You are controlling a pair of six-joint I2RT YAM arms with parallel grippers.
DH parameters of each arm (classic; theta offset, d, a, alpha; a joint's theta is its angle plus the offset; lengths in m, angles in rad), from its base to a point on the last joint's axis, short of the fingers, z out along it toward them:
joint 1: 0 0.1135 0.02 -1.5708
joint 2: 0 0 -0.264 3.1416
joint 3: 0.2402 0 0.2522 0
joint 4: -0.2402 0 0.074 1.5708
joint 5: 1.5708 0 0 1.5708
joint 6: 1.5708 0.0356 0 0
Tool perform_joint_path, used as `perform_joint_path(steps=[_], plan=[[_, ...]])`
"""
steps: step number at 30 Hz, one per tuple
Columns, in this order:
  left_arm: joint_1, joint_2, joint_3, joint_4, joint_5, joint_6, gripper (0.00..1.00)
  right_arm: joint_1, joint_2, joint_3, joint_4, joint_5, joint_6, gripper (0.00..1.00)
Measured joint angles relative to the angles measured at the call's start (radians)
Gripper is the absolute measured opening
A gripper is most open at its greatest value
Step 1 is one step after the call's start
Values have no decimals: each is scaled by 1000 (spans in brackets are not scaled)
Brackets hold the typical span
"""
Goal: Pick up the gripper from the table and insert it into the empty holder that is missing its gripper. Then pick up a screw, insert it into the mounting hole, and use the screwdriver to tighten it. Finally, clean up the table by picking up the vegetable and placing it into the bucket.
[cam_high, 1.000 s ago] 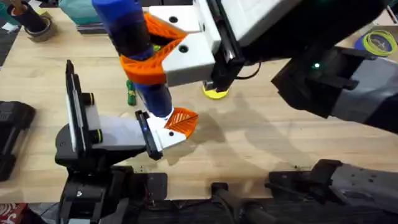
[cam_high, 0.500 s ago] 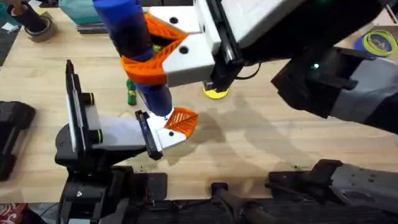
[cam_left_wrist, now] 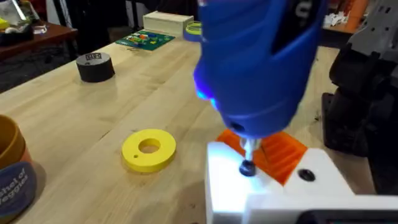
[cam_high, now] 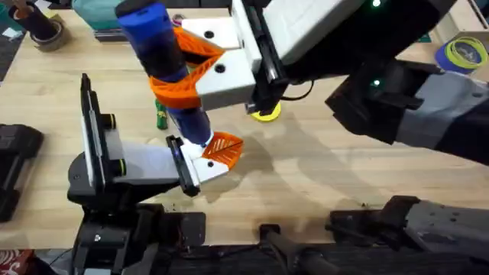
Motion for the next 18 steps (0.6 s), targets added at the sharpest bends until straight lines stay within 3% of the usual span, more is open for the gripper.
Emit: perform_joint_path(steps=[18], plan=[[0,0,0,0,0,0,15,0,0,-8,0,0,-11,23]])
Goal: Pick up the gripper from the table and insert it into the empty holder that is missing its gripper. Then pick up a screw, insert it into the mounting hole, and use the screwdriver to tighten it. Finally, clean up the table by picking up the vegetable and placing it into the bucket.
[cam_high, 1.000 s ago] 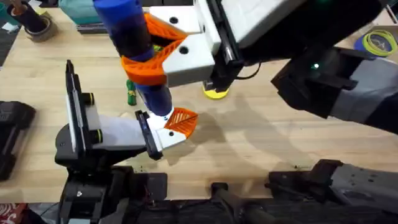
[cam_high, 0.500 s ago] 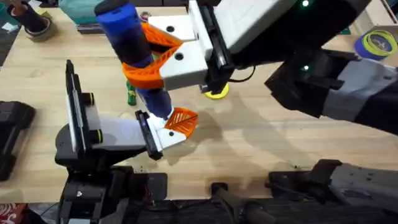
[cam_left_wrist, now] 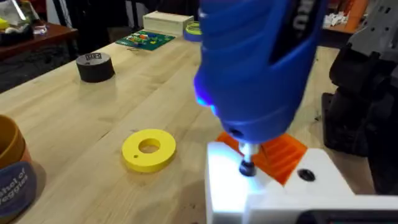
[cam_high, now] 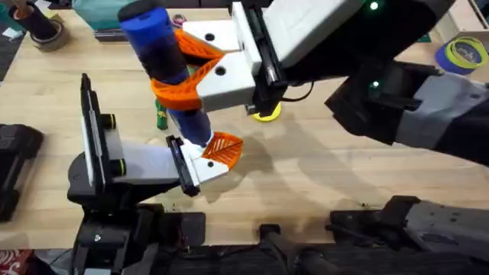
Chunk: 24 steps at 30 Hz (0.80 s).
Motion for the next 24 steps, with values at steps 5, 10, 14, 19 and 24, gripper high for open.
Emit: perform_joint_path(steps=[5,10,14,19,24], plan=[[0,0,0,0,0,0,15,0,0,0,0,0,0,23],[0,0,0,0,0,0,15,0,0,-4,1,0,-3,23],[0,0,0,0,0,0,15,2,0,-8,2,0,-3,23],[0,0,0,0,0,0,15,3,0,-10,3,0,-4,23],[0,0,0,0,0,0,15,3,0,-11,3,0,-7,23]])
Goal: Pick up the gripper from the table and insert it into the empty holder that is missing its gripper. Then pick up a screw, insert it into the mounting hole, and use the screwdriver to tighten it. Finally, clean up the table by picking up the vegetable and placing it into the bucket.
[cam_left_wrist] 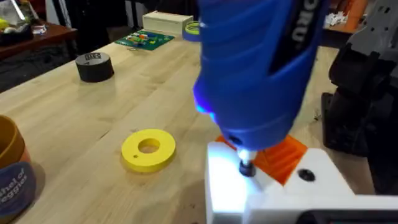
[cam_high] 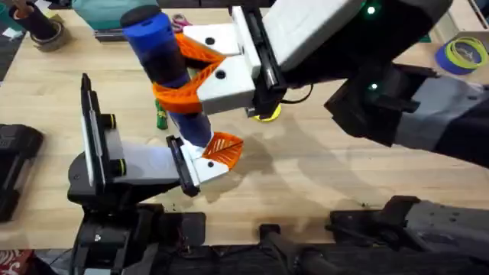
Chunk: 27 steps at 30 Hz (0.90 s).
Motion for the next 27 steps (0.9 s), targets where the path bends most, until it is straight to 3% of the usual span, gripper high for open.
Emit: perform_joint_path(steps=[27], plan=[[0,0,0,0,0,0,15,0,0,-8,12,0,4,23]])
